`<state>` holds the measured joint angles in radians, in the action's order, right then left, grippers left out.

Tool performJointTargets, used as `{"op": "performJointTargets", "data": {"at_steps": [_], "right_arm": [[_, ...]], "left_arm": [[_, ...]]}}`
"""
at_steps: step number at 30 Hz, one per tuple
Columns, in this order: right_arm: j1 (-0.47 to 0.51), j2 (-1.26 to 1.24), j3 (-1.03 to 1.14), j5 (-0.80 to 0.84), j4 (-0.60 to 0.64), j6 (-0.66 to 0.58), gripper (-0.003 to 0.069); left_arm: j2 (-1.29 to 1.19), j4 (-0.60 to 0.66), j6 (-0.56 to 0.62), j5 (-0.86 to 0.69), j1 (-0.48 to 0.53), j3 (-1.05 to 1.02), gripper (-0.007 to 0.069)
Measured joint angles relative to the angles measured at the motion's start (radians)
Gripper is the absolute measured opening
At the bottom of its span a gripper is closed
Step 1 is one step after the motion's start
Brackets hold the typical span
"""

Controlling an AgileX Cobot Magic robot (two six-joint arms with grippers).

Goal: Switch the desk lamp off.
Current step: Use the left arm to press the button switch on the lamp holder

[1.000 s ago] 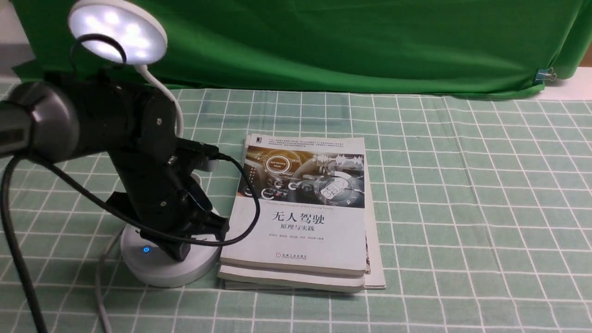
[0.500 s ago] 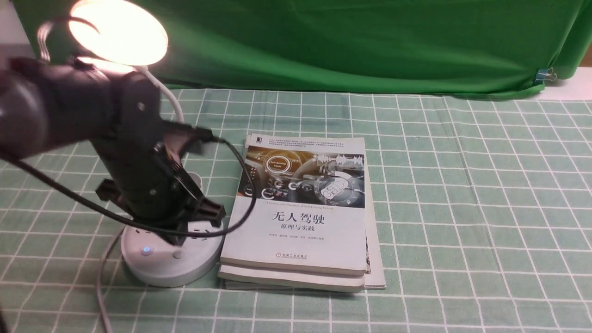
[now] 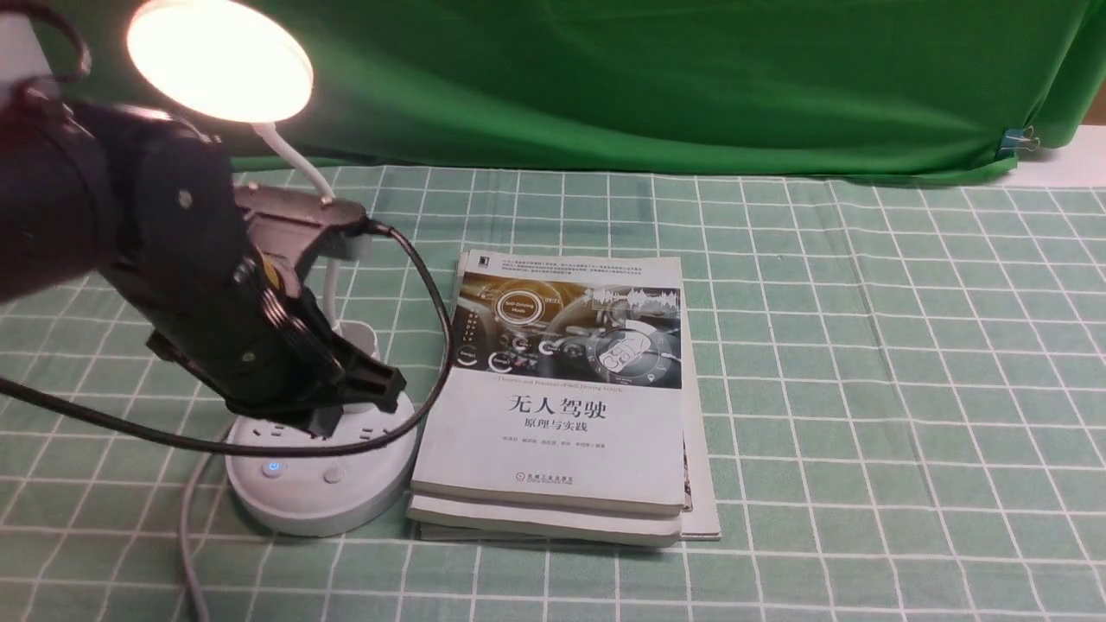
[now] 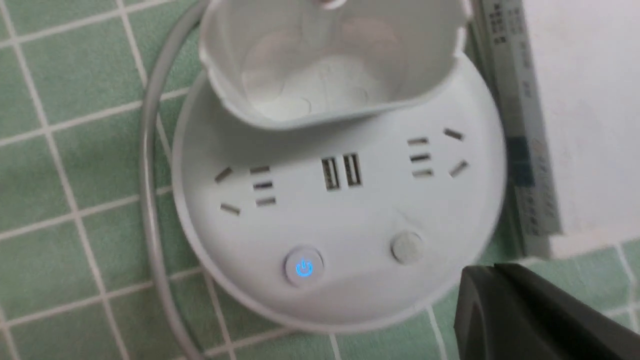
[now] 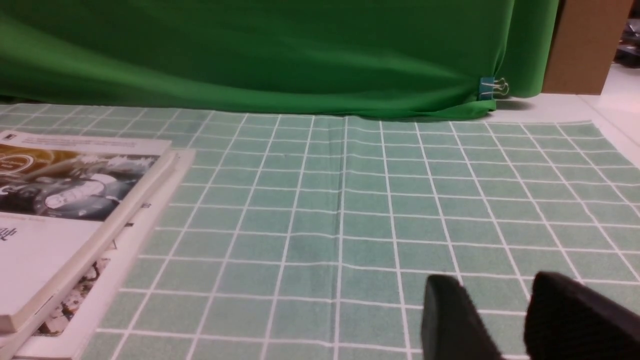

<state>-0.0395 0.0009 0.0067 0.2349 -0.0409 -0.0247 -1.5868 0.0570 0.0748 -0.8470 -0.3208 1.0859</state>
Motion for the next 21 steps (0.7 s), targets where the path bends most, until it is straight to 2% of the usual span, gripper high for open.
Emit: {"op": "performJointTargets", "data": {"at_steps": [9, 21], "right_arm": [[0.000, 0.000, 0.000, 0.000, 0.000, 0.000, 0.0242], [0.000, 0.000, 0.000, 0.000, 0.000, 0.000, 0.0242]], "left_arm": [[-0.182, -0.022, 0.000, 0.069, 0.000, 0.009, 0.0000], [-0.091, -0.011, 0.001, 0.043, 0.001, -0.007, 0.0000]]}}
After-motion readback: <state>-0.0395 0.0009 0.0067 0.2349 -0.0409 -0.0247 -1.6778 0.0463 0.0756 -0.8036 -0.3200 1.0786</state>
